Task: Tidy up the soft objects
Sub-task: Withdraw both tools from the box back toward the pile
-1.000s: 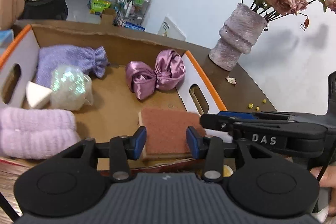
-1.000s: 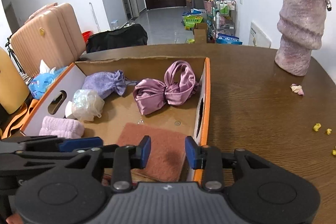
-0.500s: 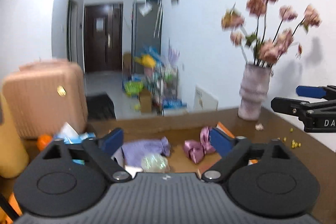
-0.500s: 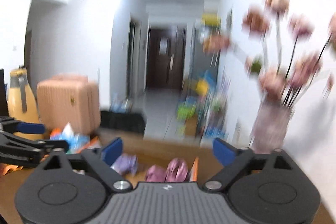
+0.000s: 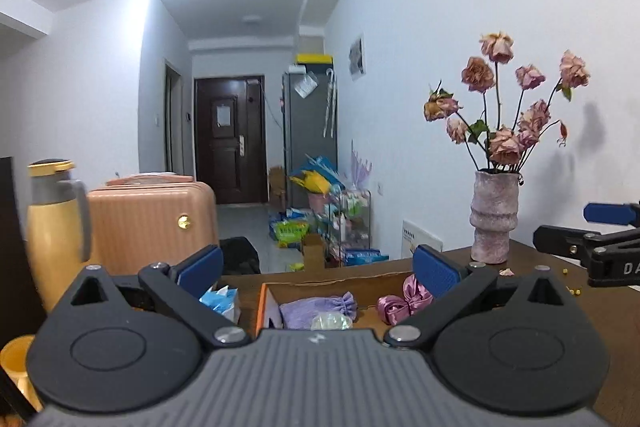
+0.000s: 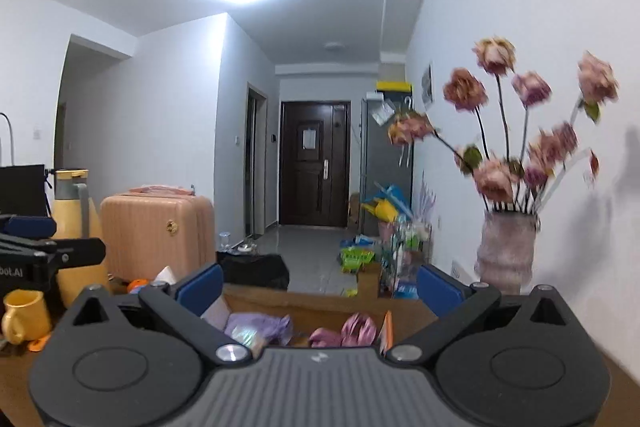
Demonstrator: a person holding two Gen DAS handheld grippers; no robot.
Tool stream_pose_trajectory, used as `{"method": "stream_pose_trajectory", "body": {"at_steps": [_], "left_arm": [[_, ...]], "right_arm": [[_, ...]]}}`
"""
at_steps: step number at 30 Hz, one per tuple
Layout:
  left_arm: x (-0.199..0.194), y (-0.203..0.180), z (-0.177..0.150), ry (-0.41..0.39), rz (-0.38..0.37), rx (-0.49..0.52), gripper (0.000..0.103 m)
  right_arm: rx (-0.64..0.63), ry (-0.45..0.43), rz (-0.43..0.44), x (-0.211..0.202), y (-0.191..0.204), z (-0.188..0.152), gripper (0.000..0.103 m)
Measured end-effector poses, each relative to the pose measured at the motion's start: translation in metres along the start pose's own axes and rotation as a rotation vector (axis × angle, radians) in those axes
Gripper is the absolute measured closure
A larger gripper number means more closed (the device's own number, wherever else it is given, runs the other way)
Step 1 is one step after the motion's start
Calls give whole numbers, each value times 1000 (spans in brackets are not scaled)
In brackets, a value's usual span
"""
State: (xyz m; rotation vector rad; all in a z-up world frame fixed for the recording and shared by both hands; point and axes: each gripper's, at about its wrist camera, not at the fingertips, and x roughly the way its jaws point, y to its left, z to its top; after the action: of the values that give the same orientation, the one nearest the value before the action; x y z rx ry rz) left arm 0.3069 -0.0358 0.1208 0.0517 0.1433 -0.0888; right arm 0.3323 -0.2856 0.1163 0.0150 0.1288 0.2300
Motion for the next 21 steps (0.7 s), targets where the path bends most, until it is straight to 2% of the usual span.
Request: {"method": "stream_pose_trajectory", "body": {"at_steps": [8,11,15,18,21], "left_arm": [[-108,6,-75,-9,-7,-17,0],[-135,9,-104,44,-4,-30,0],[-149,15,-125,118,27,-31,0],[-152,15,-127,117,47,-7,0],[-151,13,-123,107,37,-17,0]], "right_arm": [[39,-28,44,-105,10,-72,0],[22,-18,39,-140,17,-103,0],[49,26,12,-172,26,-135,0],[103,62,52,-182,27,-147,0],[79,63,29,-185,32,-148,0]]}}
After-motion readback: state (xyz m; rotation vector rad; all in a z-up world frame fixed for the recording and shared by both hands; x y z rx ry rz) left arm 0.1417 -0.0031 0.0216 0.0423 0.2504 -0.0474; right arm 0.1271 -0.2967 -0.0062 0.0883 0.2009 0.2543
